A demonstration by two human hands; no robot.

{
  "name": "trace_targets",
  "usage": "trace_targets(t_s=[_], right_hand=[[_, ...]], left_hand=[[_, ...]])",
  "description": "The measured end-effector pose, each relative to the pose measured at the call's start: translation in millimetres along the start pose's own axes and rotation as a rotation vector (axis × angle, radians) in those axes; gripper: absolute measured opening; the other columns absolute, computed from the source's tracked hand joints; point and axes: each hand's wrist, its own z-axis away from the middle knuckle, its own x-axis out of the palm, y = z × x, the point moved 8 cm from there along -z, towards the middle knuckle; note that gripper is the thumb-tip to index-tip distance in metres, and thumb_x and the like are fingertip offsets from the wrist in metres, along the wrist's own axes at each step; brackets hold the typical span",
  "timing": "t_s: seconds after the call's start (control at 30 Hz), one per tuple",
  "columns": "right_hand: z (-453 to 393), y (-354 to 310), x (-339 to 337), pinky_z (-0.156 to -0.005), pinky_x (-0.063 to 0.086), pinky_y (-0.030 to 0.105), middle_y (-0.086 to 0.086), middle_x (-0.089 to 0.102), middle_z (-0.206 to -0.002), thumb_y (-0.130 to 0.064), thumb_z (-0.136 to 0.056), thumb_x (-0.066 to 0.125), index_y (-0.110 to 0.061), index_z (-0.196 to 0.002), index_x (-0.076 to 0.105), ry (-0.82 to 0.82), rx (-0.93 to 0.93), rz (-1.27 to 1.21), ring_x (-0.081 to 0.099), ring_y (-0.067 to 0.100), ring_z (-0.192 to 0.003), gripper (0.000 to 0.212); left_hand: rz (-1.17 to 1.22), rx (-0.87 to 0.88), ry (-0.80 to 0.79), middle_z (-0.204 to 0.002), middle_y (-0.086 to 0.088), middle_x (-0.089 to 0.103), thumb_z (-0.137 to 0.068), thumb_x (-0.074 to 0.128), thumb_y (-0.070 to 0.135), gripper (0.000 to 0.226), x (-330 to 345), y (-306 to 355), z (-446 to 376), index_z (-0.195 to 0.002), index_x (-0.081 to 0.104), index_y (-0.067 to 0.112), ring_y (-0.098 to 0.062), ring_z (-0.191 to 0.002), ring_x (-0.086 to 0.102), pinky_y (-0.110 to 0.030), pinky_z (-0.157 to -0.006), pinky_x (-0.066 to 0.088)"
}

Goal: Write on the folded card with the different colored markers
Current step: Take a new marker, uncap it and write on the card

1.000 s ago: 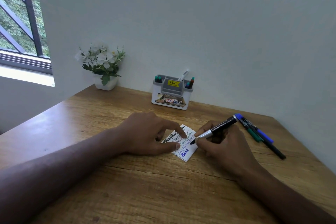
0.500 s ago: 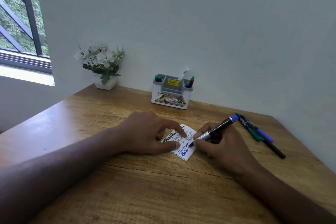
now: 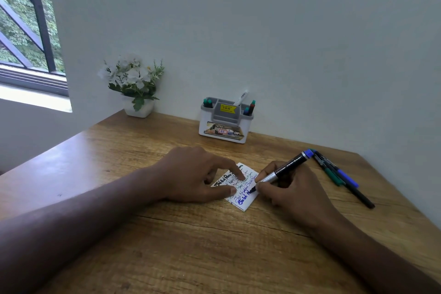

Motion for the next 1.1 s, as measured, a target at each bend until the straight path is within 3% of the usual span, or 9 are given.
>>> trace_targets(t_s=[0.3,0.5,0.57,0.7,0.83,0.97,1.1], right_hand=[[-3.2,3.8,-0.4,-0.060,0.051,0.016,-0.006,0.079,-0.086,-0.031,-0.082,0.083,-0.024,-0.090,0.078,0.028,0.041,0.018,0.069,0.005,-0.073,0.011],[-3.2,8.6,-2.0,-0.056,0.053,0.015,-0.014,0.077,-0.076,-0.030,-0.082,0.083,-0.025,-0.084,0.077,0.042,0.035,0.040,0.069,-0.002,-0.066,0.008],[-4.1,10.2,-4.3,-0.056,0.052,0.015,-0.008,0.077,-0.073,-0.028,-0.082,0.083,-0.023,-0.084,0.076,0.056,0.056,-0.002,0.069,0.001,-0.065,0.009],[-9.0,15.8,-19.1,-0.072,0.059,0.030,-0.001,0.077,-0.088,-0.040,-0.072,0.083,-0.019,-0.100,0.075,0.156,0.089,-0.157,0.071,0.013,-0.084,0.036],[-6.9,9.1,-14.4,-0.050,0.046,0.009,-0.013,0.073,-0.065,-0.029,-0.082,0.085,-0.022,-0.083,0.075,0.097,0.059,-0.038,0.065,0.001,-0.065,0.011],[-5.4,3.1,-9.4,-0.052,0.046,0.008,-0.013,0.074,-0.073,-0.029,-0.083,0.084,-0.025,-0.081,0.074,0.046,0.027,-0.019,0.066,0.002,-0.075,0.011],[-2.7,1.4,-4.6,-0.059,0.042,0.009,-0.019,0.063,-0.086,-0.034,-0.083,0.084,-0.035,-0.083,0.061,0.008,0.036,0.042,0.059,-0.002,-0.083,0.024]], left_hand=[[-0.009,-0.009,-0.010,-0.070,0.014,0.056,-0.095,0.047,0.078,0.050,-0.8,0.6,0.4,-0.143,0.046,0.064,-0.004,-0.067,0.056,-0.024,-0.060,0.037],[-0.013,0.000,0.013,-0.066,0.013,0.055,-0.095,0.048,0.077,0.048,-1.6,0.4,1.3,-0.141,0.046,0.065,-0.001,-0.061,0.052,-0.023,-0.057,0.033],[-0.010,-0.004,0.003,-0.068,0.013,0.055,-0.096,0.047,0.077,0.047,-1.3,1.1,0.9,-0.141,0.047,0.065,-0.002,-0.062,0.052,-0.023,-0.056,0.032],[-0.003,-0.004,-0.015,-0.070,0.013,0.057,-0.096,0.047,0.077,0.049,-1.0,1.5,0.3,-0.143,0.046,0.064,-0.003,-0.065,0.054,-0.023,-0.057,0.033],[0.003,-0.006,-0.019,-0.071,0.013,0.058,-0.096,0.047,0.077,0.049,-0.4,2.0,-0.4,-0.143,0.045,0.064,-0.004,-0.065,0.055,-0.022,-0.056,0.033],[-0.001,-0.011,-0.028,-0.072,0.014,0.057,-0.096,0.047,0.077,0.049,-0.6,2.7,-0.6,-0.143,0.044,0.065,-0.004,-0.066,0.054,-0.022,-0.056,0.032],[-0.003,-0.011,-0.034,-0.071,0.015,0.055,-0.096,0.047,0.077,0.049,-0.7,3.4,0.1,-0.143,0.045,0.064,-0.004,-0.065,0.053,-0.023,-0.056,0.033]])
